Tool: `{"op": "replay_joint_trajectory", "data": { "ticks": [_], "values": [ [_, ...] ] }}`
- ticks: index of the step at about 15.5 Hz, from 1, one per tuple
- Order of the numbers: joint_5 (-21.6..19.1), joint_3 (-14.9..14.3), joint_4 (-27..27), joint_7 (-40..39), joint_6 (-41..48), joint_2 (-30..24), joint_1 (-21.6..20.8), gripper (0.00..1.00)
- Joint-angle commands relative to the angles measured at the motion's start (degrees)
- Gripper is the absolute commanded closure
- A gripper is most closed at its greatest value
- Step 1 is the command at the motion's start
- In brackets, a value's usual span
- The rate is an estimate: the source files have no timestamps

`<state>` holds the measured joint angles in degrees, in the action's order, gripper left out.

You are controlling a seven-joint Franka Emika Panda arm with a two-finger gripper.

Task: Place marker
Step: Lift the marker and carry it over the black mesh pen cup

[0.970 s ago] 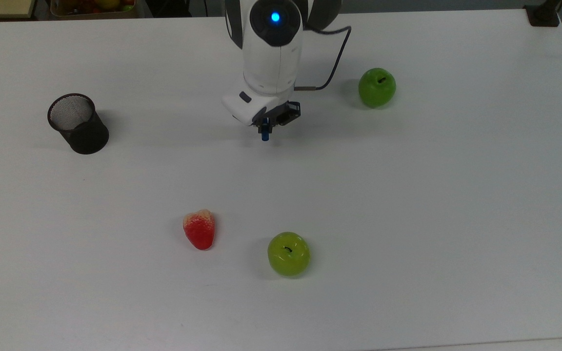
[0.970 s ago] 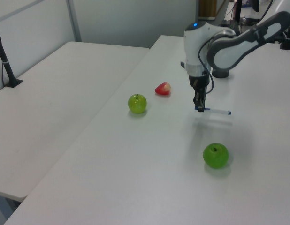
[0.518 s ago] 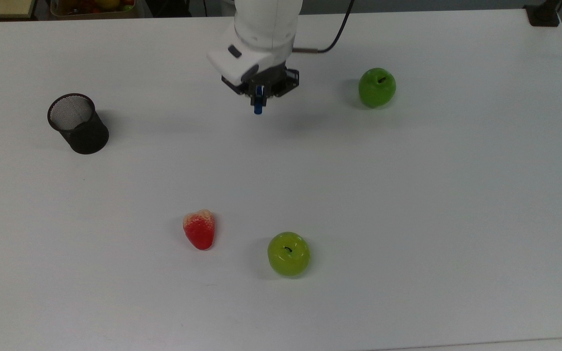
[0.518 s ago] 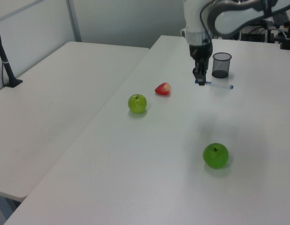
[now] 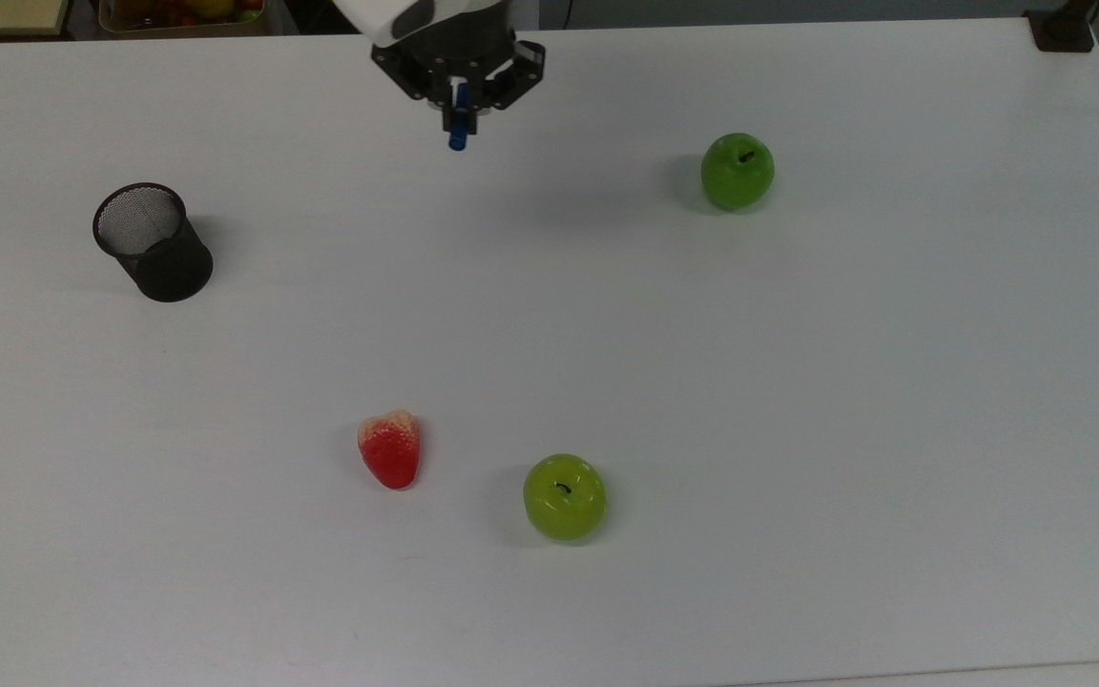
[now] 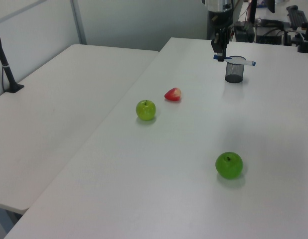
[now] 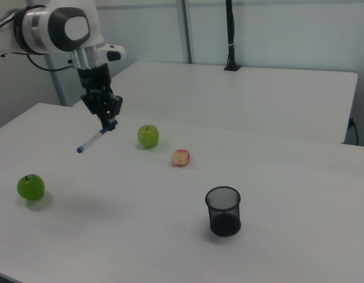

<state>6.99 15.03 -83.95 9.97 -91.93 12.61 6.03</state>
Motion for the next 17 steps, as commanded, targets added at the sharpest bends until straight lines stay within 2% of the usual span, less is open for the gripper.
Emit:
{"op": "replay_joint_trajectory", "data": {
  "ticks": [1, 5, 8, 10, 17],
  "values": [
    [-1.1, -5.0, 0.1, -7.2, 0.7, -0.4, 1.7, 0.92],
    [-1.2, -8.7, 0.1, -13.8, 0.3, -0.2, 5.5, 0.91],
    [-1.5, -9.0, 0.1, -18.8, 0.1, -0.1, 10.0, 0.91],
    [-1.6, -9.0, 0.1, -19.8, -0.2, 0.0, 11.3, 0.91],
    [-3.5, -9.2, -1.7, -19.3, -17.8, 1.9, 14.9, 0.91]
  ]
}}
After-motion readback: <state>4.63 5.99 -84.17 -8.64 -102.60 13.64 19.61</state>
